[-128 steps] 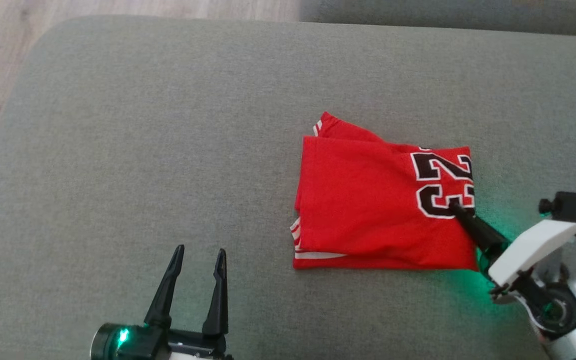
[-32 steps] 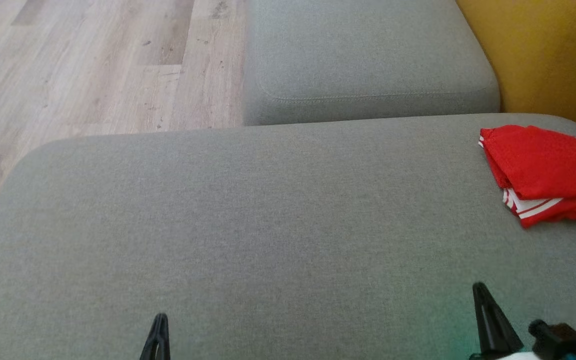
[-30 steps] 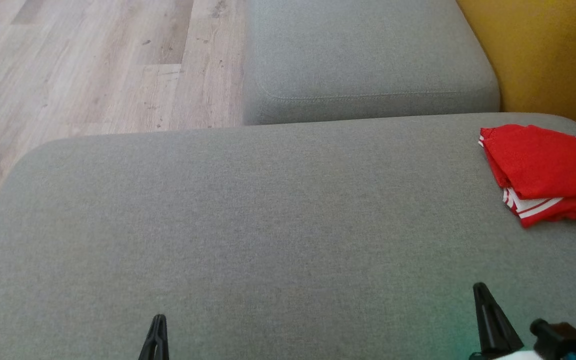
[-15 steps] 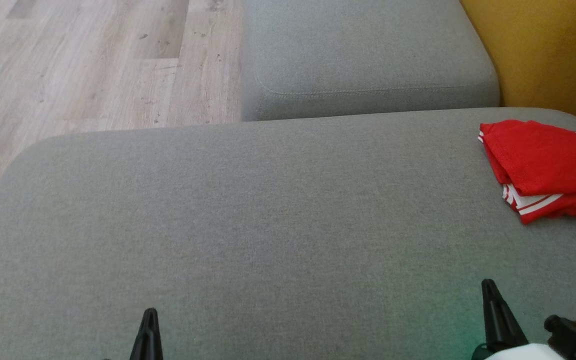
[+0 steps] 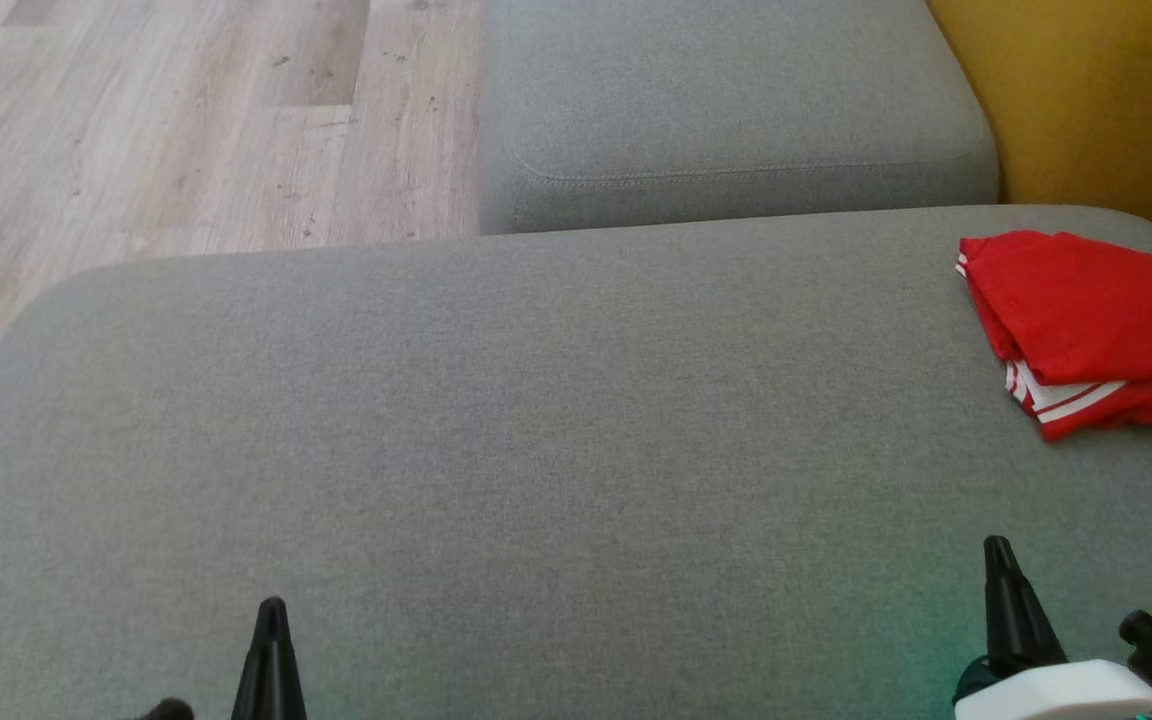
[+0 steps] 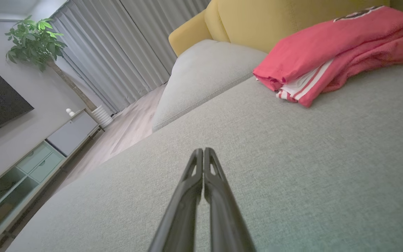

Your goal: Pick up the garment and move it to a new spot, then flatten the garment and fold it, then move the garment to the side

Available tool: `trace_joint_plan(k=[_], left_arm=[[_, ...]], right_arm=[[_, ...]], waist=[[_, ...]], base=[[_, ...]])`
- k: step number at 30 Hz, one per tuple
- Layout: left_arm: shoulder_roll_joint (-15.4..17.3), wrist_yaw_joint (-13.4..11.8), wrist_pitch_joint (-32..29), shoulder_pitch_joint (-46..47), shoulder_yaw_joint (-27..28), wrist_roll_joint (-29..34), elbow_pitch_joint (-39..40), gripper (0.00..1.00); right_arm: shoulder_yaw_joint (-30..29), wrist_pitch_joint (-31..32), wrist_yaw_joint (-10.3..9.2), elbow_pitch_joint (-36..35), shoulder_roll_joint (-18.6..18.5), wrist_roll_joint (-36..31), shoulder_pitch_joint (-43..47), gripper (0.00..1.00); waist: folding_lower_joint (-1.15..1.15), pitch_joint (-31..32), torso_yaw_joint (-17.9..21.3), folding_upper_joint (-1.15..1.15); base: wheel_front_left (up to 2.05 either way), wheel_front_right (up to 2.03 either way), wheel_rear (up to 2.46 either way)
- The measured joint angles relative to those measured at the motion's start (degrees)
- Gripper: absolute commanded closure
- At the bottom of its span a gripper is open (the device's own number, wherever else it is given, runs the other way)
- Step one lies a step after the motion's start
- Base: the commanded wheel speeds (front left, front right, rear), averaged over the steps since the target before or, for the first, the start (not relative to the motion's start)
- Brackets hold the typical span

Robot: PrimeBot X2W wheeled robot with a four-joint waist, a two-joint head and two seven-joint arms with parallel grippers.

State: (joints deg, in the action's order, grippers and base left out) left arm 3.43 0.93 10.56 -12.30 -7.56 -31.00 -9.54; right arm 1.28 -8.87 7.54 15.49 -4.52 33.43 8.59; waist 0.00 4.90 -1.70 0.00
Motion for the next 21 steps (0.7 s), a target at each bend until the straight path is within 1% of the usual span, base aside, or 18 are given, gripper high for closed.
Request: trace_joint_plan(k=[6, 13, 21], left_arm=[[0.1, 0.6, -1.0, 0.4, 0.2, -4.1, -0.5, 1.0], [0.3, 0.7, -2.0, 2.0, 0.6, -9.0, -0.9, 1.0], [0.4, 1.4, -3.4, 2.7, 1.9, -14.5, -1.4, 1.0]], right_arm=[[-0.4, 0.9, 0.0, 0.0, 0.1, 3.8, -0.3, 1.0], [-1.2, 1.9, 0.0, 0.0, 0.1, 8.2, -1.6, 1.0], [-1.9, 3.4, 0.0, 0.0, 0.2, 13.2, -2.4, 1.0]], waist=[[0.0, -0.3, 0.1, 0.0], [0.0, -0.7, 0.2, 0.0], [0.0, -1.2, 0.4, 0.0]], base=[[0.0, 0.0, 0.0], [0.0, 0.0, 0.0], [0.0, 0.0, 0.0]])
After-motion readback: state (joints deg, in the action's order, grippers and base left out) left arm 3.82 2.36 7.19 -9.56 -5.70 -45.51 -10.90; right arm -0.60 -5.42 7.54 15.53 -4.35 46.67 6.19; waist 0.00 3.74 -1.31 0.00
